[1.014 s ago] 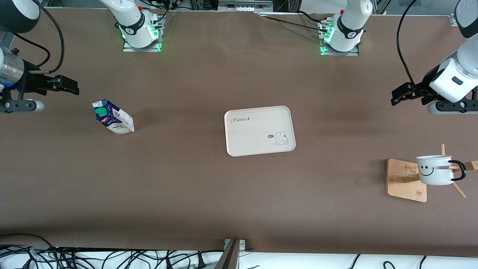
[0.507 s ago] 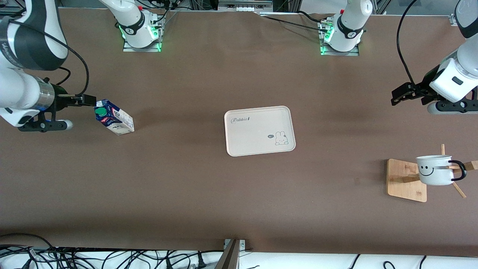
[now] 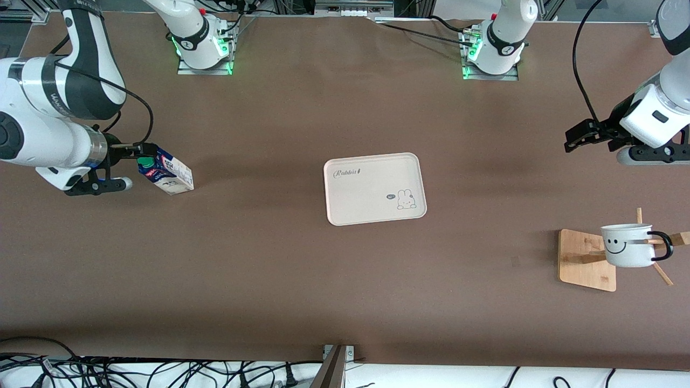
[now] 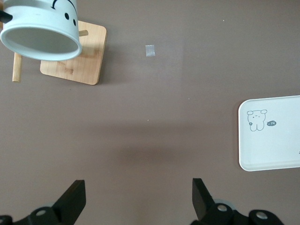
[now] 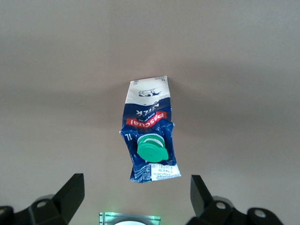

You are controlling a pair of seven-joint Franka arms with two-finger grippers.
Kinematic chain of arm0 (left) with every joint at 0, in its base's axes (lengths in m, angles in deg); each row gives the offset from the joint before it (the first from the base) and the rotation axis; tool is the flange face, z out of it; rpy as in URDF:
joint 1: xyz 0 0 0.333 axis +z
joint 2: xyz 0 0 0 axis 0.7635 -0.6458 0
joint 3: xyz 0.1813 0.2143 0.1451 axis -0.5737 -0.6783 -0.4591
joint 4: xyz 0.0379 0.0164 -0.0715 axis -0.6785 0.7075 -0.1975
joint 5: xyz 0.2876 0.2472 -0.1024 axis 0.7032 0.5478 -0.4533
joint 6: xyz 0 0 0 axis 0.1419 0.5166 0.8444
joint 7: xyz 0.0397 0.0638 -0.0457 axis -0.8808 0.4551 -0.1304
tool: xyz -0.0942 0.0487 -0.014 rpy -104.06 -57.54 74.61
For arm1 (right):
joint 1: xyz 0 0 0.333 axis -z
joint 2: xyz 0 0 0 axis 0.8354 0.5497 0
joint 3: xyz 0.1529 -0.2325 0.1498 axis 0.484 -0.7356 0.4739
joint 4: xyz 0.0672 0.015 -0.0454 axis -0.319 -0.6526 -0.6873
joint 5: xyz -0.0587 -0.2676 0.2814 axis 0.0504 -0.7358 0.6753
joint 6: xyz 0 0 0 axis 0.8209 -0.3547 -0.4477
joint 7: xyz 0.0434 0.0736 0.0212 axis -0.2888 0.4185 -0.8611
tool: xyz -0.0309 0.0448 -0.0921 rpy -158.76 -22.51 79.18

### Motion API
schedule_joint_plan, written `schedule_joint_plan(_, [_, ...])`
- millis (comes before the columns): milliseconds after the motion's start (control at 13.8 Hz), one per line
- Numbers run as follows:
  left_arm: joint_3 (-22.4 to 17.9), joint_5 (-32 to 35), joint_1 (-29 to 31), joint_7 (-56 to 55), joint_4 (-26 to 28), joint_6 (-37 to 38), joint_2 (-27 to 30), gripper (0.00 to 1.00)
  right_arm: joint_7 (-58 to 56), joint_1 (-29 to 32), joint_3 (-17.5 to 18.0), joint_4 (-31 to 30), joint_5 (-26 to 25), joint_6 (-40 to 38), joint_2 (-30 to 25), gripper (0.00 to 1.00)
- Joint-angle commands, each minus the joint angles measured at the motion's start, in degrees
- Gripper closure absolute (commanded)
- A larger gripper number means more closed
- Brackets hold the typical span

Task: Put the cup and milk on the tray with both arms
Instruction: 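Close the right gripper around the milk carton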

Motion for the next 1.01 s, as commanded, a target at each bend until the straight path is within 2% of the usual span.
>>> schedule_joint_plan(0, [0.22,0.65,0.32,-0.65,-1.68,1.28,-0.94,0.0,-2.89,0.31,-0.06,-5.35,-0.81,3.33,-2.76,0.0])
schedule_joint_plan(290, [0.22,0.65,0.32,-0.65,-1.77,1.28,-0.94,0.0,-5.36,0.57,-0.32,-8.96,-1.07,6.94,-3.46,0.0])
schedule_joint_plan(942, [0.22,0.48,0.23,-0.65,-1.77,1.28,-0.94,0.0,-8.26,1.1,-0.59,-11.25,-2.04,10.99,-2.68,0.0])
